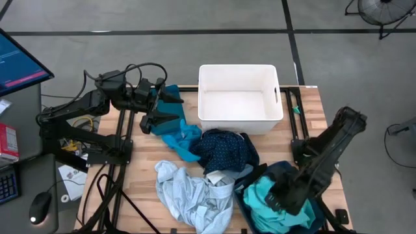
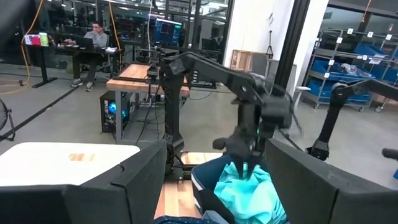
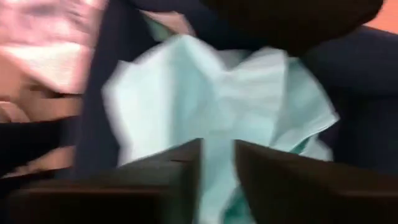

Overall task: Pick & Place Cloths
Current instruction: Put the light blue shorts into the dark blue bin, then put the light blue polo shirt into the white bin

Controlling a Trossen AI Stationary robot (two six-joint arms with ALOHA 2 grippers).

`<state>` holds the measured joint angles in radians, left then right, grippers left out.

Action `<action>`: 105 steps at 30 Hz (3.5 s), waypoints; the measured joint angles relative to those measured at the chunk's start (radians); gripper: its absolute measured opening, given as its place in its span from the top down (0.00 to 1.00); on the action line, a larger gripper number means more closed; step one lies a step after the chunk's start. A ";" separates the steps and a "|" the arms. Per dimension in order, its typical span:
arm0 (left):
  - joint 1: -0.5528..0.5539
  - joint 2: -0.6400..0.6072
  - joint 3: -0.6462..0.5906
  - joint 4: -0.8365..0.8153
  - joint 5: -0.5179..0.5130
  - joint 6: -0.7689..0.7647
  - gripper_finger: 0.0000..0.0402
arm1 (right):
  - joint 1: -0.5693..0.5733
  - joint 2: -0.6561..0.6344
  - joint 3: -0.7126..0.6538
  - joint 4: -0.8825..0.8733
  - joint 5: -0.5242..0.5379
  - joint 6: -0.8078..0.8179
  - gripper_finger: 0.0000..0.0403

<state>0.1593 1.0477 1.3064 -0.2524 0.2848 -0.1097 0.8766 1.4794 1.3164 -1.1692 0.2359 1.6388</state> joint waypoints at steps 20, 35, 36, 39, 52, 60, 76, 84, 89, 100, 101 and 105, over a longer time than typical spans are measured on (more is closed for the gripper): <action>0.000 0.000 -0.051 -0.018 0.000 0.025 0.37 | -0.084 0.319 -0.289 0.543 -0.292 -0.037 0.98; -0.009 -0.010 -0.259 -0.062 -0.001 0.209 0.36 | -0.123 -0.102 -0.295 0.526 -0.200 -0.157 0.80; -0.009 -0.009 -0.272 -0.070 -0.006 0.216 0.36 | -0.123 -0.133 -0.295 0.526 -0.189 -0.156 0.77; -0.009 -0.009 -0.310 -0.078 -0.065 0.269 0.36 | -0.125 -0.214 -0.295 0.531 -0.145 -0.155 0.67; -0.065 0.078 -0.408 -0.234 -0.178 0.363 0.16 | -0.127 -0.328 -0.293 0.546 0.082 -0.262 0.59; -0.324 0.098 -0.458 -0.250 -0.110 0.310 0.17 | -0.107 -0.276 -0.293 0.536 0.075 -0.300 0.63; -0.510 0.274 -0.673 0.332 -0.129 0.130 0.16 | -0.099 -0.262 -0.293 0.537 0.032 -0.367 0.60; -0.545 0.538 -0.675 0.586 -0.132 0.123 0.15 | -0.096 -0.262 -0.293 0.541 0.019 -0.394 0.57; -0.546 0.678 -0.674 0.658 -0.149 0.027 0.15 | -0.091 -0.262 -0.293 0.537 0.019 -0.433 0.57; -0.600 0.777 -0.642 0.693 -0.276 -0.012 0.40 | -0.094 -0.262 -0.293 0.528 0.022 -0.498 0.58; -0.603 0.773 -0.641 0.689 -0.292 -0.027 0.47 | -0.094 -0.262 -0.293 0.523 0.023 -0.498 0.58; -0.586 0.736 -0.645 0.658 -0.301 -0.161 0.81 | -0.105 -0.262 -0.293 0.508 0.025 -0.507 0.60</action>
<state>-0.4272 1.7834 0.6611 0.4057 -0.0163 -0.2707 0.7719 1.2171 1.0233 -0.6615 0.2605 1.1319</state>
